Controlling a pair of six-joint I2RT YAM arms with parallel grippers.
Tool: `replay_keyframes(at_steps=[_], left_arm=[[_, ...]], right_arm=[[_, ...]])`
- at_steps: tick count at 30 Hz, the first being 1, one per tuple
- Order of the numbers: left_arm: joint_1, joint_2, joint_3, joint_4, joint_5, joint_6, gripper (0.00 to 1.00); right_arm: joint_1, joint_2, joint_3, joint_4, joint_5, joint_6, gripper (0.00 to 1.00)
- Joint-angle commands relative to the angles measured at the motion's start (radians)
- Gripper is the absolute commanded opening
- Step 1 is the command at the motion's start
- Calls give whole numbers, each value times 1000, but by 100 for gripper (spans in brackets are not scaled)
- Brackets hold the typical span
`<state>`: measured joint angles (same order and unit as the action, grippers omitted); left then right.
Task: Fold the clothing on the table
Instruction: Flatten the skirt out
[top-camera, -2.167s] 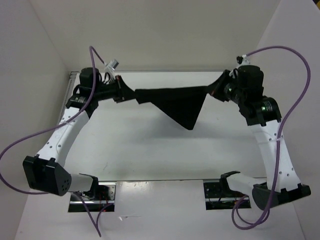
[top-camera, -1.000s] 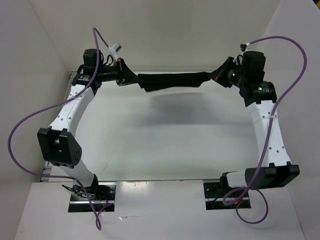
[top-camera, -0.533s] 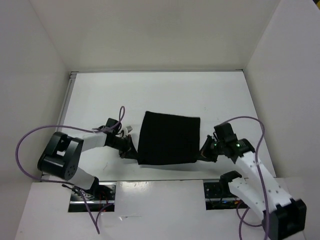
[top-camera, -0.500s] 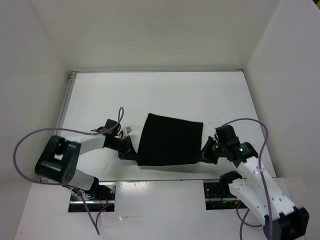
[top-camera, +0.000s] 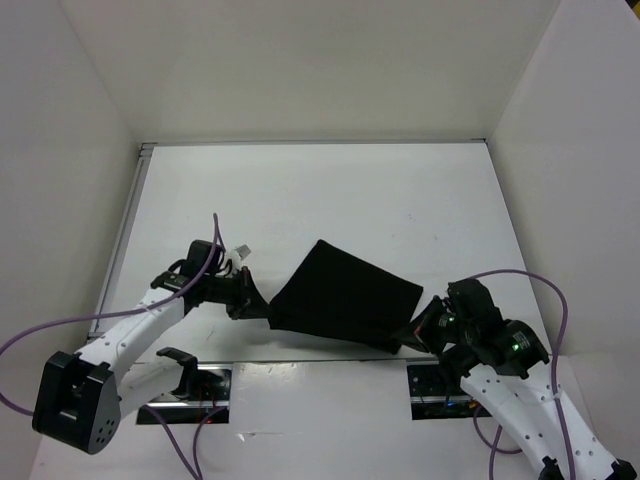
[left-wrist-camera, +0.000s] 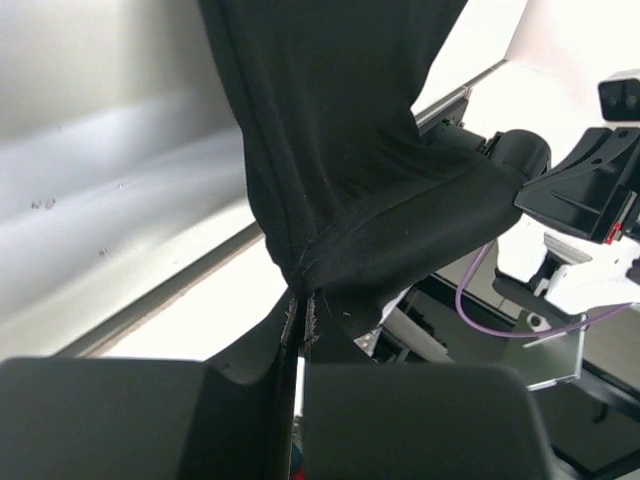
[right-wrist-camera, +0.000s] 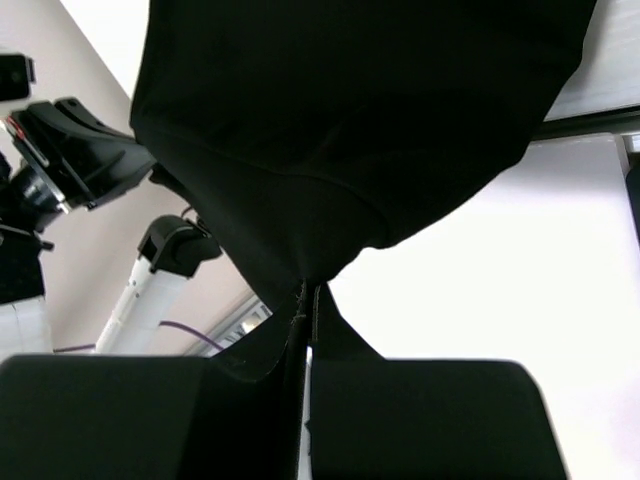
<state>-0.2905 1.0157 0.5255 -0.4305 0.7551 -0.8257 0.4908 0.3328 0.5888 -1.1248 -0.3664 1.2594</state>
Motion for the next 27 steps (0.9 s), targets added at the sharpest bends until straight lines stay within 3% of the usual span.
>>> replay_keyframes(at_steps=[1,7,9,11,13,18,27], left_arm=[[2,0,39,-59,-25,-30,0],[2,-103,50,-109,-46,-73,0],[2,-94,41,-53,-46,-104,0],[2,-51,54,-10,-46,-113,0],[-7,132,175,13,-94,-48,0],[-16,323,304,24,-94,-1,0],[-36,460,386,67,-80,8,0]], right_arm=[[11,49,65,-20,53,38,0],[11,173,109,-20,98,-21,0],[11,186,118,-20,107,-22,0],[-3,198,118,-10,129,-22,0],[-46,209,129,-10,129,-32,0],[-67,181,147,-10,129,-8,0],[-67,94,171,-41,191,89,0]])
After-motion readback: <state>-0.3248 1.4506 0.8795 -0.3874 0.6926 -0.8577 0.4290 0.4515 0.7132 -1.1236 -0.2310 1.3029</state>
